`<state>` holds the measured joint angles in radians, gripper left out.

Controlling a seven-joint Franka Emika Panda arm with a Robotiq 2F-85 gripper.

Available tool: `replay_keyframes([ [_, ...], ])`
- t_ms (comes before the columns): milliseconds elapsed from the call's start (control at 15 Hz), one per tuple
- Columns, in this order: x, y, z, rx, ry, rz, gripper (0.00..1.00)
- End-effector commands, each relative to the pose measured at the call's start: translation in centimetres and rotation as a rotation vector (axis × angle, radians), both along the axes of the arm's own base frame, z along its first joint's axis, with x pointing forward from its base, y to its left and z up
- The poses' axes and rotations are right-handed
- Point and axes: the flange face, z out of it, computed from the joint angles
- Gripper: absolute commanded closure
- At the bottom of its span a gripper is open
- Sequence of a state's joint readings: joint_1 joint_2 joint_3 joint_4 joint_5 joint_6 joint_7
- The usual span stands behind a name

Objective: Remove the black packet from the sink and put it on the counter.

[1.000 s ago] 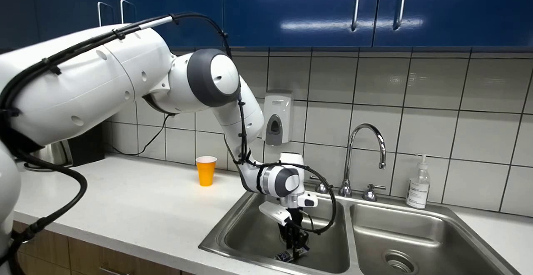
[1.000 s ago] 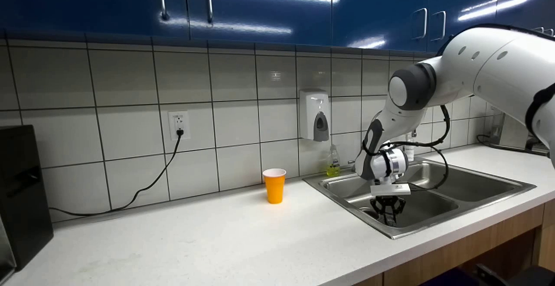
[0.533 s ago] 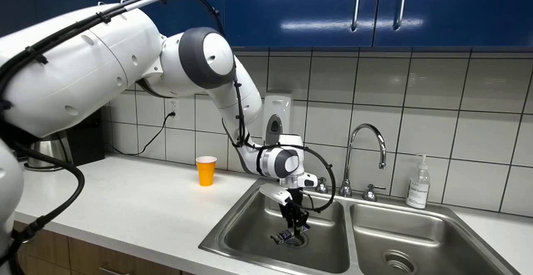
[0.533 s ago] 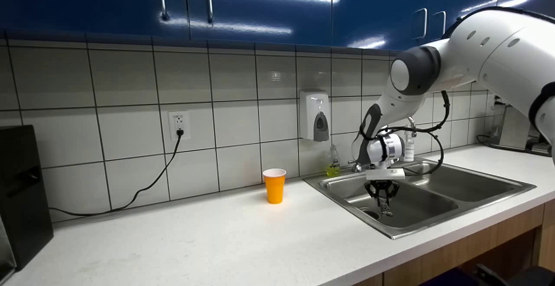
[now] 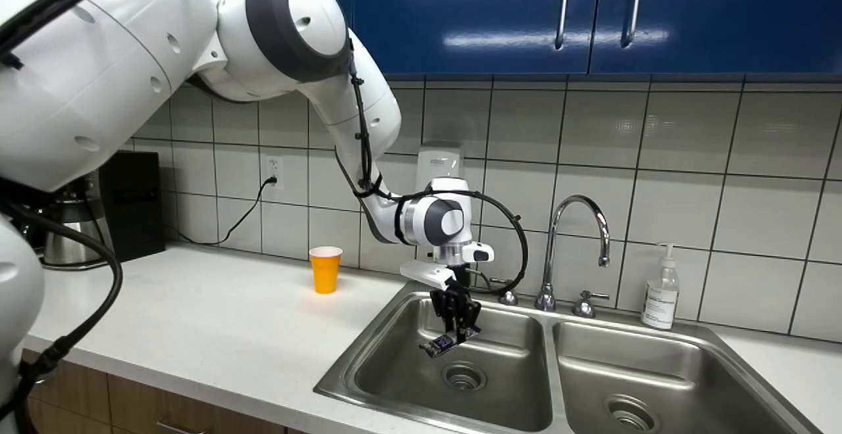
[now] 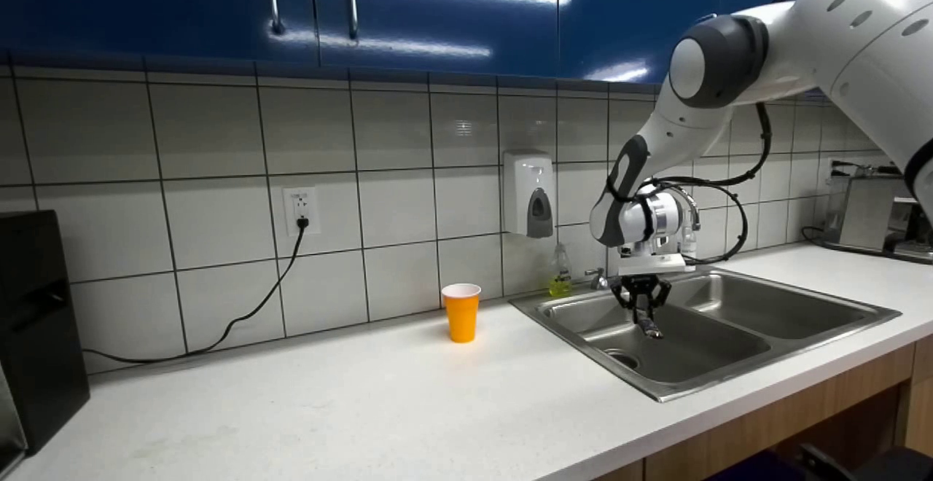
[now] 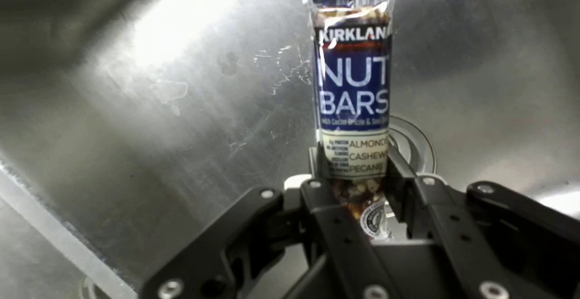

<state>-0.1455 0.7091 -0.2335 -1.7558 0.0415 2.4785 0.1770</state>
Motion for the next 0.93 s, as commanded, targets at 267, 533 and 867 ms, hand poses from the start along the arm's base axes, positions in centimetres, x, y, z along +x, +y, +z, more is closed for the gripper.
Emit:
replay_keyframes([
  [267,-6.1,4.2,7.3,-0.043,0.074,0.332,0.91],
  [533,-8.6,7.5,9.7,-0.071,0.062,0.443,0.91],
  [867,-11.4,12.5,10.7,-0.064,0.048,0.556,0.91],
])
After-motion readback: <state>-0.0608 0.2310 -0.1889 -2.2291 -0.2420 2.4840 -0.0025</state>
